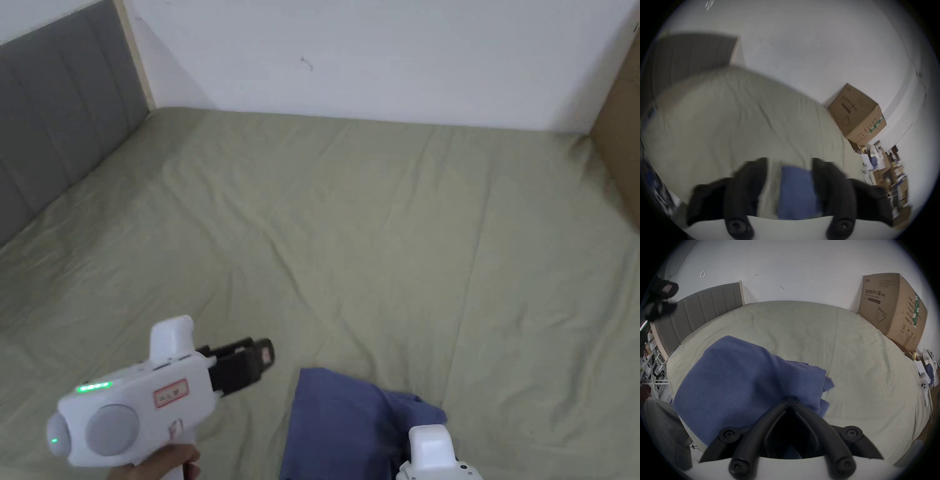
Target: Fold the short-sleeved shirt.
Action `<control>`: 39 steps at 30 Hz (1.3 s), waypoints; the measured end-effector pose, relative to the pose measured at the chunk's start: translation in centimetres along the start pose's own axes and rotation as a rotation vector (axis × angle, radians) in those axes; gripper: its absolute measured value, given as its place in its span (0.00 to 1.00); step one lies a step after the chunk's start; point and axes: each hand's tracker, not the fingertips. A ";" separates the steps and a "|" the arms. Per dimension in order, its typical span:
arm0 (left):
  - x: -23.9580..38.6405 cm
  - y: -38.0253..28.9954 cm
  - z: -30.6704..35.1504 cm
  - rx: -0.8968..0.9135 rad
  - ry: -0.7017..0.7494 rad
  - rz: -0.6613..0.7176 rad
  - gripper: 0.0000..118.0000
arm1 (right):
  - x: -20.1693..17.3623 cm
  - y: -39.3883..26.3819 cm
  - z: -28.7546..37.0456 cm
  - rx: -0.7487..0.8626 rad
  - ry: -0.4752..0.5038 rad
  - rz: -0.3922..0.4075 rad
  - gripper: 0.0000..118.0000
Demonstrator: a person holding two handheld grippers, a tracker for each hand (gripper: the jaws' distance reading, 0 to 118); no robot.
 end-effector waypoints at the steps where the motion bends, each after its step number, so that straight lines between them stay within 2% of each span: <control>1: -0.5 -0.7 -1.3 -0.058 -0.004 0.044 0.65 | 0.0 0.0 0.0 -0.001 0.001 0.001 0.00; 2: -0.9 -1.3 -2.7 -0.122 -0.013 0.060 0.76 | 0.0 0.1 0.1 -0.003 0.003 0.000 0.00; 3: -1.2 -1.7 -3.6 -0.153 -0.018 0.074 0.80 | 0.0 0.1 0.1 -0.004 0.005 -0.004 0.00; 8: -2.4 -3.5 -8.2 -0.340 -0.034 0.069 0.79 | 0.2 0.1 0.3 -0.001 0.014 -0.011 0.00; 10: -2.4 -3.9 -9.5 -0.396 -0.048 0.055 0.76 | 0.3 0.1 0.2 -0.001 0.018 -0.013 0.00; 11: -2.3 -4.0 -9.8 -0.393 -0.048 0.054 0.70 | 0.4 0.1 0.2 -0.001 0.022 -0.014 0.00; 13: -1.7 -4.5 -10.4 -0.415 -0.070 0.023 0.42 | 0.5 0.1 0.2 0.000 0.026 -0.017 0.00; 15: -1.1 -5.0 -10.9 -0.416 -0.048 -0.026 0.35 | 0.6 0.1 0.1 -0.002 0.030 -0.020 0.00; 16: -0.9 -5.1 -11.1 -0.424 -0.029 -0.058 0.28 | 0.7 0.1 0.1 -0.004 0.033 -0.026 0.00; 19: -0.4 -5.0 -10.7 -0.418 -0.045 -0.044 0.18 | 0.9 0.6 0.4 -0.012 0.042 -0.034 0.00; 21: 0.0 -4.5 -10.1 -0.394 -0.047 -0.080 0.16 | 1.0 1.4 1.3 -0.014 0.043 -0.022 0.00; 25: -0.3 -2.1 -8.6 -0.377 -0.054 -0.109 0.15 | 1.5 3.3 3.4 0.081 0.047 0.011 0.00; 27: -1.0 -0.1 -7.5 -0.349 -0.019 -0.174 0.15 | 1.6 4.7 4.3 0.130 0.040 0.013 0.00; 31: -4.7 5.1 -4.6 -0.305 0.107 -0.245 0.15 | 1.6 7.7 5.8 0.226 0.028 0.004 0.00; 39: -16.7 16.6 -0.4 -0.284 0.440 -0.334 0.15 | -0.1 12.1 5.8 0.312 0.031 0.008 0.00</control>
